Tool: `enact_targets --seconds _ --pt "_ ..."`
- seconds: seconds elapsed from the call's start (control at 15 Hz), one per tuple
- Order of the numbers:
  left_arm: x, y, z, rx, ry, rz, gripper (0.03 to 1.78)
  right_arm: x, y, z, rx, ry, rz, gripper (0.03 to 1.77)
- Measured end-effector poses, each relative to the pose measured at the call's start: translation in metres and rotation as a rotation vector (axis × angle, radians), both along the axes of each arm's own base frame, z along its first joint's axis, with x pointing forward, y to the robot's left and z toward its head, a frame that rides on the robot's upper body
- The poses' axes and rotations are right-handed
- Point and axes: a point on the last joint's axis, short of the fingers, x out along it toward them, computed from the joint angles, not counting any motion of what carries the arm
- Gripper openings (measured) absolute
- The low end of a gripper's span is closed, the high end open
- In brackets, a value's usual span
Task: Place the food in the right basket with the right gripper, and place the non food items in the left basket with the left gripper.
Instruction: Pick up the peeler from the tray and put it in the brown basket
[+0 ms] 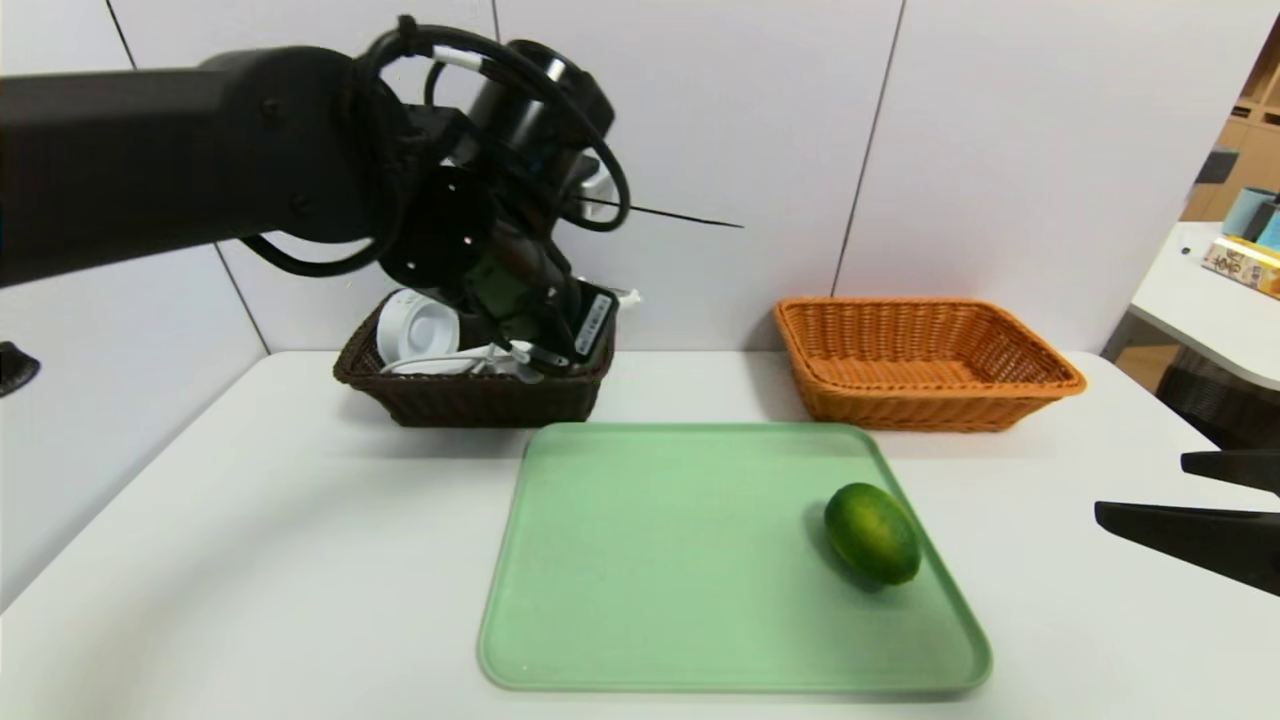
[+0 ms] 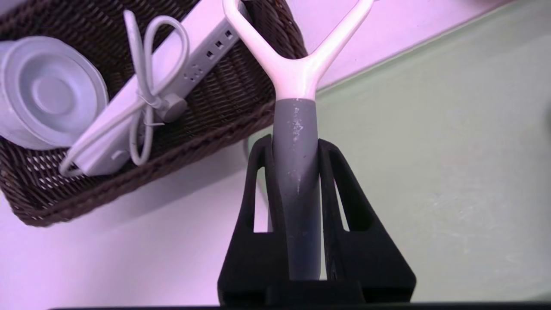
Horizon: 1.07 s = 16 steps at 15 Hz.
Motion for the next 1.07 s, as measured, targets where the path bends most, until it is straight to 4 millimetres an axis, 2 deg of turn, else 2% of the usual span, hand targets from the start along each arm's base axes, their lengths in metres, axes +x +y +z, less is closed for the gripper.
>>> enact_targets --seconds 0.27,0.53,0.8,1.07 --pt "0.023 0.055 0.011 0.06 -0.026 -0.168 0.26 0.001 0.0 -0.001 -0.002 0.004 0.002 1.7" --pt "0.054 0.099 0.008 0.147 -0.123 -0.359 0.26 0.002 0.001 -0.002 -0.005 0.009 0.003 1.7" --pt "0.085 0.123 -0.015 0.291 -0.183 -0.527 0.26 0.003 0.001 -0.003 -0.008 0.016 0.003 1.7" --pt "0.103 0.126 -0.041 0.348 -0.153 -0.589 0.26 0.003 0.001 -0.003 -0.009 0.016 0.003 1.7"
